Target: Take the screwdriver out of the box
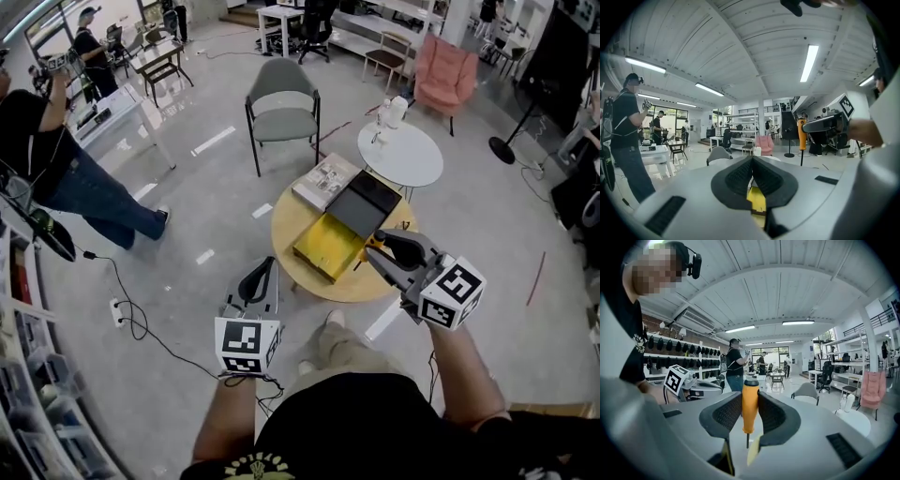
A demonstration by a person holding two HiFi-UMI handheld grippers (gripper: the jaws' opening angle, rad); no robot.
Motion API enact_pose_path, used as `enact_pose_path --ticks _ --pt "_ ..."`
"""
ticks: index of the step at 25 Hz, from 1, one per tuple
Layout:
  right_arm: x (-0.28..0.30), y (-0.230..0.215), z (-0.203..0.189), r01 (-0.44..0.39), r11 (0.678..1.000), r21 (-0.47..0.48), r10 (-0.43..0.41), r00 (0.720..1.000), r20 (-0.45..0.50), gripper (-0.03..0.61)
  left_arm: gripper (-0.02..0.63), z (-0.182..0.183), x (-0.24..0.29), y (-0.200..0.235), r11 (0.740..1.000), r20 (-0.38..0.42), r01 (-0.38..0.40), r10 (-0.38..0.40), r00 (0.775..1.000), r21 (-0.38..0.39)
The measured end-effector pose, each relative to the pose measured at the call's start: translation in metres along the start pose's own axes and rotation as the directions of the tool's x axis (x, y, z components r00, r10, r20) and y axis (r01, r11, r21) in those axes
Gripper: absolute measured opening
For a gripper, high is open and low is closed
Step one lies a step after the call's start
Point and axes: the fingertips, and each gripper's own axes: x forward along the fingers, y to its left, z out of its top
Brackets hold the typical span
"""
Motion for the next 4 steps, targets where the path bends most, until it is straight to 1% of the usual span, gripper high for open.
enact_pose_path --ticks 4 --pt "0.0073 -0.0072 -0.0069 -0.002 1.0 0.008 0.002 1.0 -0.007 0.124 0.014 -0.0105 0.0114 0.0025 1.0 -0.006 0.006 -0.006 1.0 -0.018"
